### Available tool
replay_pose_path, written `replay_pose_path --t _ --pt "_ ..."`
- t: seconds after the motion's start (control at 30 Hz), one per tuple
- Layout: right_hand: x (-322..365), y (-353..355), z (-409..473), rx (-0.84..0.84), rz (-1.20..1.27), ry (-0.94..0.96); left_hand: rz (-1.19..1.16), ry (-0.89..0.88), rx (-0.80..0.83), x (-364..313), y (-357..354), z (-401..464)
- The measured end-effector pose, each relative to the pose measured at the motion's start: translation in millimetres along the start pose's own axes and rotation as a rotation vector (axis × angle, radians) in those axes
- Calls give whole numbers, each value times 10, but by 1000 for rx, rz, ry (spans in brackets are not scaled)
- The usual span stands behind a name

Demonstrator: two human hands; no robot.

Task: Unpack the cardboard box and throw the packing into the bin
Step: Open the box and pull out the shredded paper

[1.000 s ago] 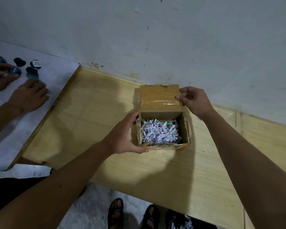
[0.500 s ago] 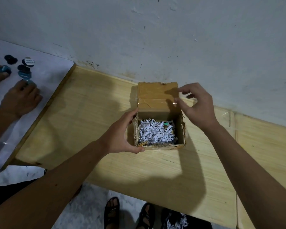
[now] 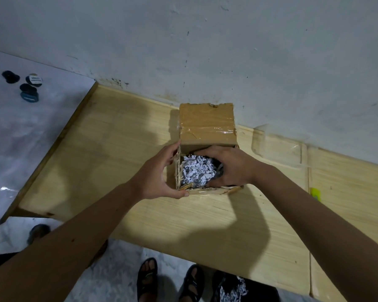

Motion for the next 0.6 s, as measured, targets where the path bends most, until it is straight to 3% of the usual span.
replay_pose_path --t 0.27,0.6 --pt "105 -102 150 44 -296 -52 -42 16 16 34 11 -6" --pt "111 -252 209 68 -434 -95 -61 40 24 46 -11 -8"
Point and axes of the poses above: each hand's wrist, its own z-axis towards the middle knuckle, its own y-axis out of the back of the hand, x = y × z, the point moved 10 cm from there along z, towards the middle knuckle, and after that the axes turned 2 degrees about x, right-handed, at the moved point
